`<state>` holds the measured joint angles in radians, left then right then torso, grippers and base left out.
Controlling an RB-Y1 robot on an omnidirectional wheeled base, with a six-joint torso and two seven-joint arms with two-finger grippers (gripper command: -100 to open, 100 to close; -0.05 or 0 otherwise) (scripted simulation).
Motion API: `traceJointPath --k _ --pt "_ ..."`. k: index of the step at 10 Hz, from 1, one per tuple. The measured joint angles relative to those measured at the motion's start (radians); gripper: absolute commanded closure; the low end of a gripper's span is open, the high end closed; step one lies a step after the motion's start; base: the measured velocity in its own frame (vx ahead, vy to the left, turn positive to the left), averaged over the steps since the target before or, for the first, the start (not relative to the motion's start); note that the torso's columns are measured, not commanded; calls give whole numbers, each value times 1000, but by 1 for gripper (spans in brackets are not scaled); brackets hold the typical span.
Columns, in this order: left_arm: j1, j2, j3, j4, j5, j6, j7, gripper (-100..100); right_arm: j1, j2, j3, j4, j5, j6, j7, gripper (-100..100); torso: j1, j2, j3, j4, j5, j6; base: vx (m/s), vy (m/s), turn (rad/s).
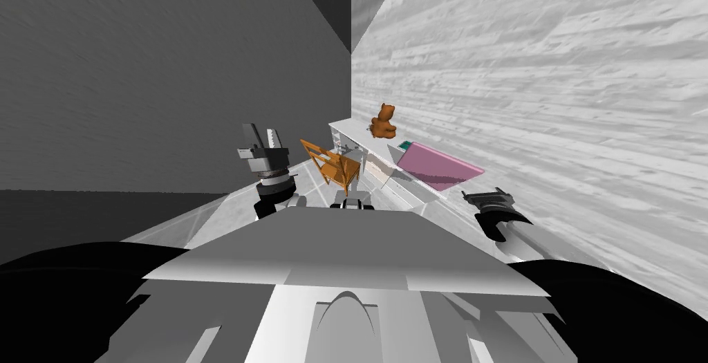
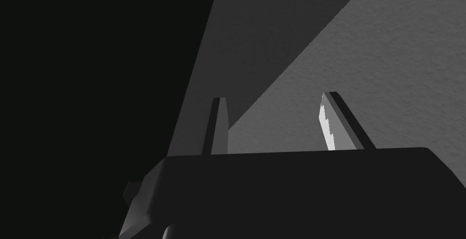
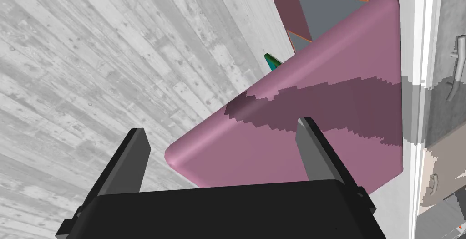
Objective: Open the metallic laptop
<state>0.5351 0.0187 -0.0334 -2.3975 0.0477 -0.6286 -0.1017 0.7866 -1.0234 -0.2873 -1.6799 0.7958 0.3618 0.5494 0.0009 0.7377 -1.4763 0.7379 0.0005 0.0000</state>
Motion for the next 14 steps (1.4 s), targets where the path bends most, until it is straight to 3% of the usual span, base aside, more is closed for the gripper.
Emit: traceJointPath --k 4,5,6,7,8,11,13,14 --pt "0 0 0 0 0 0 0 0 24 -95 -25 44 59 68 50 -100 -1 1 1 0 -1 0 37 56 75" --pt "0 0 0 0 0 0 0 0 24 -98 -26 45 60 72 53 -100 -3 2 1 0 -1 1 5 7 -3" --pt "0 0 0 0 0 0 0 0 24 -97 -25 45 60 71 53 100 -3 2 2 1 -1 0 0 0 0" --pt "0 0 0 0 0 0 0 0 24 -98 -26 45 60 71 53 100 -3 2 1 1 -1 0 -135 -99 363" --pt "-1 0 0 0 0 0 0 0 5 -84 -63 72 50 73 68 100 -6 7 4 2 -2 -2 -198 -121 308" --pt "0 0 0 0 0 0 0 0 -94 -89 -84 162 15 90 147 100 3 -5 -3 -1 1 0 -53 -23 6" --pt "0 0 0 0 0 0 0 0 -107 -95 -87 168 5 93 202 100 2 -5 -3 -2 1 0 -64 -25 173" --pt "0 0 0 0 0 0 0 0 -139 -78 -108 191 -4 107 229 100 -4 6 3 1 -1 -2 -201 -100 389"
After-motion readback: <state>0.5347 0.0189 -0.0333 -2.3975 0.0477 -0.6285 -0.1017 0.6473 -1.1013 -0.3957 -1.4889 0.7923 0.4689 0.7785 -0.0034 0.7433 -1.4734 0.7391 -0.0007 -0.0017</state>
